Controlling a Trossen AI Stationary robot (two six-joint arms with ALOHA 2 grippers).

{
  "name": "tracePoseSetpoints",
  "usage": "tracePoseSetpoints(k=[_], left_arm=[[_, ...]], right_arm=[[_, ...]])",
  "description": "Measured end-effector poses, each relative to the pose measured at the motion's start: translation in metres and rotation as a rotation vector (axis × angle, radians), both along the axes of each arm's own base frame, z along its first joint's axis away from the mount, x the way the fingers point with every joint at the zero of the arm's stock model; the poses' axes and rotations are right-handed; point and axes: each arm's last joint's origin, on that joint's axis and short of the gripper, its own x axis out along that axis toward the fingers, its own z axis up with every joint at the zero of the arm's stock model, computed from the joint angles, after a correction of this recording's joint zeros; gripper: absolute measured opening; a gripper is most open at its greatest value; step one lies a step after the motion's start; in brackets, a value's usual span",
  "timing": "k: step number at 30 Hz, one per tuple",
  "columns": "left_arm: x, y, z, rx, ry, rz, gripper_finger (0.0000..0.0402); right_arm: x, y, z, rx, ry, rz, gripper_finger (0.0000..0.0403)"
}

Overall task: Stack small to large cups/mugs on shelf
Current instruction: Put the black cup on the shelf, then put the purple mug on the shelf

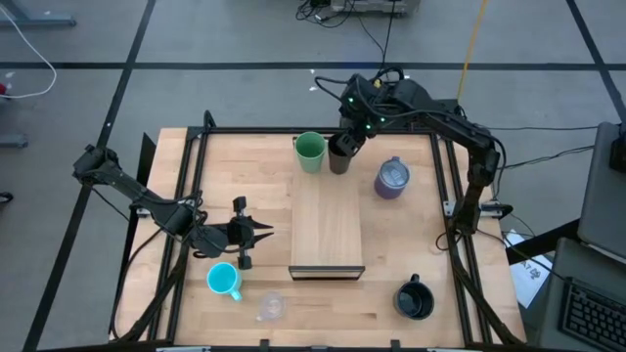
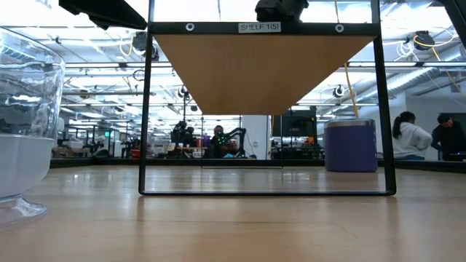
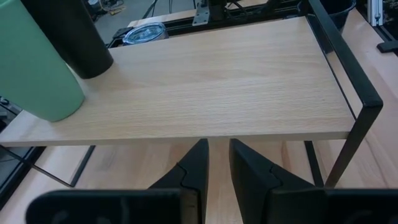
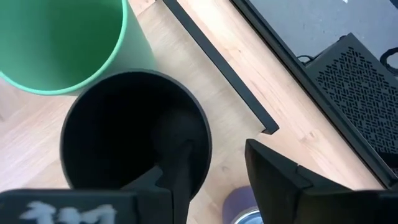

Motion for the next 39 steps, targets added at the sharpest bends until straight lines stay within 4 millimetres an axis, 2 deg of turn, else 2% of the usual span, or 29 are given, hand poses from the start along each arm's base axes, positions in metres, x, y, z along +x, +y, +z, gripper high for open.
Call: tracePoseSetpoints(k=[17,22,26,34,39], left_arm=[[0.0,0.0,0.0,-0.006,0.001,-0.005,0.0065],[0.0,0.0,0.0,-0.006,0.002,-0.005,0.0065],[0.0,0.0,0.0,-0.005,0.005,-0.005,0.0065],[0.0,0.0,-0.001,-0.006,0.007,-0.004,0.0065],[-0.001,-0.002,-0.001,-0.01,0.007,-0.012,0.0065]], right_arm=[[-0.011,0.005,0.018,-0.056,-0.066,-0.012,0.0137],[-0.019,0.017,0.031,-0.077,-0.117,0.008,0.0137],[-0.027,0.042,0.046,-0.076,-0.173,0.037,0.0137],[-0.038,0.121,0.068,-0.165,-0.231,0.19,0.0137],[-0.044,0.169,0.069,-0.217,-0.246,0.26,0.0137]])
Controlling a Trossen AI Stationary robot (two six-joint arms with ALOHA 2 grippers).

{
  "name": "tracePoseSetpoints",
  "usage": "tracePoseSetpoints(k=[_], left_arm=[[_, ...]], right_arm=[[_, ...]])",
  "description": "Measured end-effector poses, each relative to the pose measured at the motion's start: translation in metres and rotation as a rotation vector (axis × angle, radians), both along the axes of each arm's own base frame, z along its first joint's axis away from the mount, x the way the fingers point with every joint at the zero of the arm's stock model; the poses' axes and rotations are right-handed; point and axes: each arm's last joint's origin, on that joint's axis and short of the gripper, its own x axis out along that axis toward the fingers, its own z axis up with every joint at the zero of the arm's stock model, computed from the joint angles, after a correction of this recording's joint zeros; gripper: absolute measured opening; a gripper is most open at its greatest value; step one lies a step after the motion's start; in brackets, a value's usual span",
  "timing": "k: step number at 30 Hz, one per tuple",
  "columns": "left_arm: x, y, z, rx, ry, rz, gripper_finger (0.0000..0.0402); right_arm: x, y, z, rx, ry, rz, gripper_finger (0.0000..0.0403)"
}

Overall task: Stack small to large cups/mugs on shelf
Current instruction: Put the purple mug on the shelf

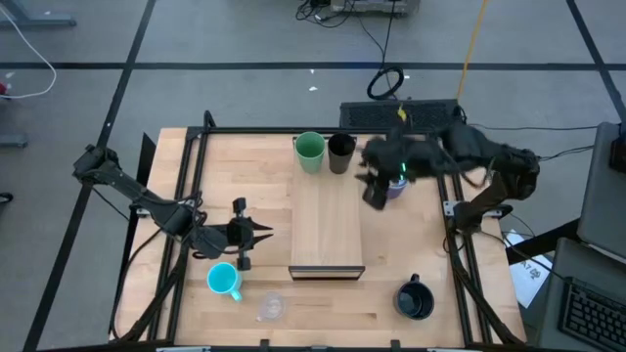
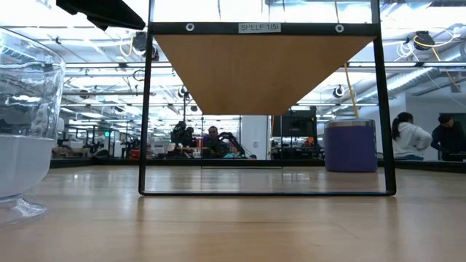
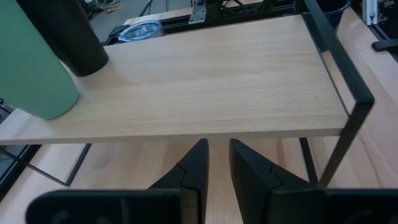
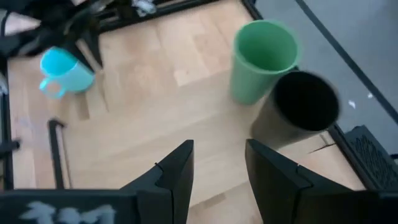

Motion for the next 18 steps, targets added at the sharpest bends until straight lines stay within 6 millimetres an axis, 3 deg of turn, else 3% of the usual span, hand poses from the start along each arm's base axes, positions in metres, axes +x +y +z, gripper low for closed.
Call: tracePoseSetpoints(k=[10,18], left_arm=[[-0.002,-0.004,0.0,0.007,-0.002,-0.016,0.0065],[-0.002,-0.004,0.0,0.009,-0.002,-0.013,0.0065]], right_arm=[[0.001,0.081,-0.056,-0.109,0.064,0.071,0.0137],[0.002,0.116,-0.103,-0.156,0.039,0.077,0.0137]])
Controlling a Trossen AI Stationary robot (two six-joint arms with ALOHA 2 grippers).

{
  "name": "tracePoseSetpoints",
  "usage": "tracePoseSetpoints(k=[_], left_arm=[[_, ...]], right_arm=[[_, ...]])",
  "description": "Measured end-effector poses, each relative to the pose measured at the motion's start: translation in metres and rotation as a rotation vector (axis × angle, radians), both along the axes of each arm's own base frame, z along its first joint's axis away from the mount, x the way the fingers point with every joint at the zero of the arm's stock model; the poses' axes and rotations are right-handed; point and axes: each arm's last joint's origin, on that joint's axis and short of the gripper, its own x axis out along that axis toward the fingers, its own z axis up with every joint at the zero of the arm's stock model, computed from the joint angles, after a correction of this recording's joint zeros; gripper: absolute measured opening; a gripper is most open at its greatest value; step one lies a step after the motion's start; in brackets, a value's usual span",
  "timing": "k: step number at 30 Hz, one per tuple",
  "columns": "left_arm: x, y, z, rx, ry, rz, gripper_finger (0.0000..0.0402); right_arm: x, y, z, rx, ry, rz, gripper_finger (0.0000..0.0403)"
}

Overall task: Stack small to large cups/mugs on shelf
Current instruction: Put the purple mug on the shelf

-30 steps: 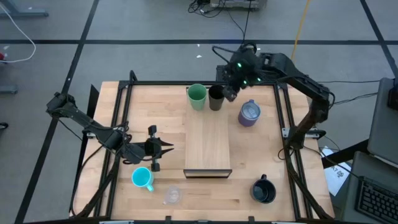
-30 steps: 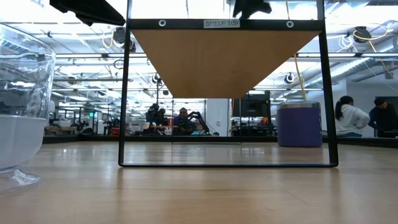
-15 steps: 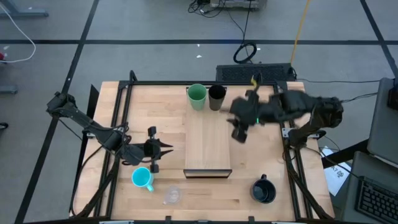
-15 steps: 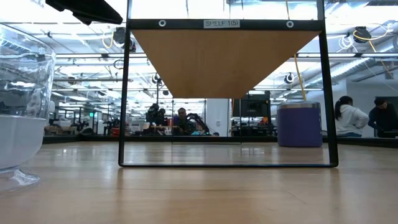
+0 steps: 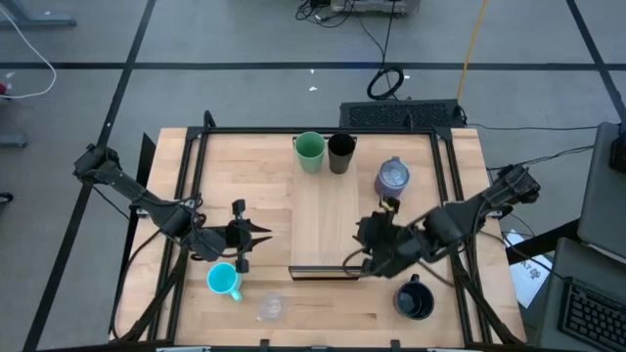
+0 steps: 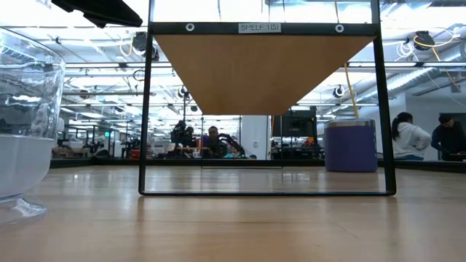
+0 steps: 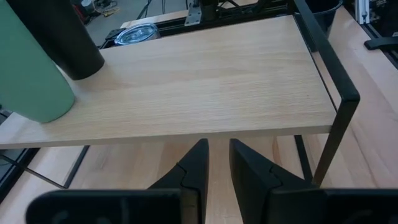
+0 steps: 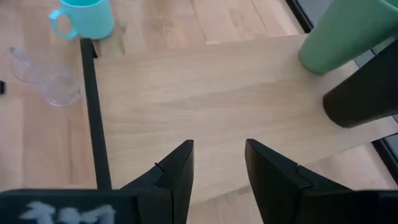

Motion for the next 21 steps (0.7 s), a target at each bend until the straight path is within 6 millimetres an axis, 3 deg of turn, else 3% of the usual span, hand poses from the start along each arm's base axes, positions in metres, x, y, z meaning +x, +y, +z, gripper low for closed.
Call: tracePoseSetpoints(k=[14,21], left_arm=[[0.0,0.0,0.0,-0.044,-0.01,0.026,0.0065],[0.0,0.001,0.0,-0.038,-0.012,0.035,0.0065]], right_arm=[[-0.006,0.02,-0.052,-0.094,-0.025,0.004,0.0137],[-0.028,0.013,-0.061,-0.067,-0.144,0.007,0.0137]])
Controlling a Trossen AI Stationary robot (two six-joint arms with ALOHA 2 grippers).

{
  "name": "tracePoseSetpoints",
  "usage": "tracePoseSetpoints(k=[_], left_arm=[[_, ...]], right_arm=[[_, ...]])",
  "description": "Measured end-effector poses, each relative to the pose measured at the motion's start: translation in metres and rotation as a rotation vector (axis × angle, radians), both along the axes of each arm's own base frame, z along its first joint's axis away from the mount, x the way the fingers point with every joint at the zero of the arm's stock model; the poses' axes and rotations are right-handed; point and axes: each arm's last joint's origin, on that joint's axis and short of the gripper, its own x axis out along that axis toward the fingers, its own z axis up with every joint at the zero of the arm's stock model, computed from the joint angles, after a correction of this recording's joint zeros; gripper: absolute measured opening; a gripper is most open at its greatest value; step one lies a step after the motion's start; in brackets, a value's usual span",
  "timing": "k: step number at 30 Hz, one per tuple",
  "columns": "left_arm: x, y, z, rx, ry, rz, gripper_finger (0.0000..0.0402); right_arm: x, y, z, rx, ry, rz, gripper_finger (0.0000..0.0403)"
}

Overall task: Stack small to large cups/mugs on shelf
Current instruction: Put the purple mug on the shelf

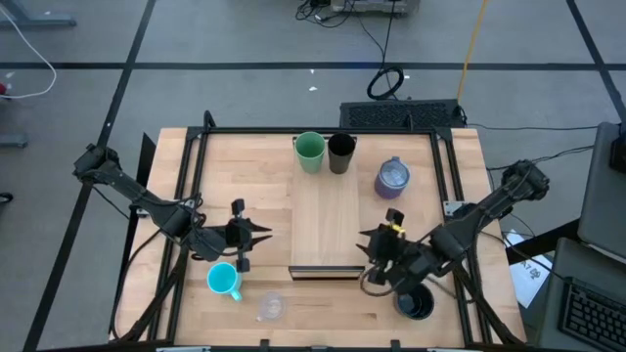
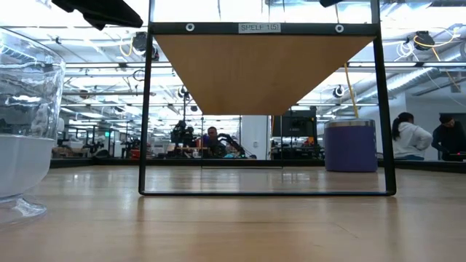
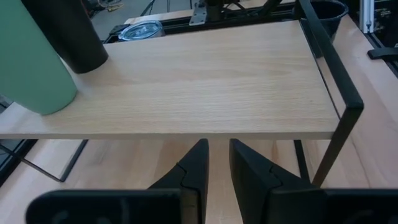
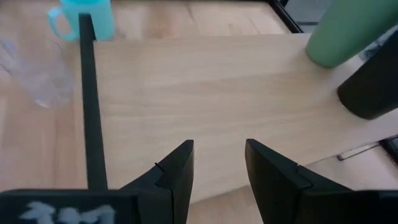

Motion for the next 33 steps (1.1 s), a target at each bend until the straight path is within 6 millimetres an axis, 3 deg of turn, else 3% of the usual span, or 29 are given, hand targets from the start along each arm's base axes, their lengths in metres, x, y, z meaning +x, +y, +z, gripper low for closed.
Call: tracePoseSetpoints(k=[17,26,33], left_arm=[[0.004,0.009,0.0,0.014,0.001,0.051,0.0065],[0.004,0.01,0.0,0.002,-0.013,0.082,0.0065],[0.005,0.012,0.0,0.015,-0.023,0.115,0.0065]], right_arm=[[-0.07,-0.067,-0.041,0.065,-0.31,0.016,0.0137],[-0.09,-0.097,-0.057,0.018,-0.317,-0.054,0.0137],[-0.095,-0.122,-0.066,0.013,-0.324,-0.203,0.0137]])
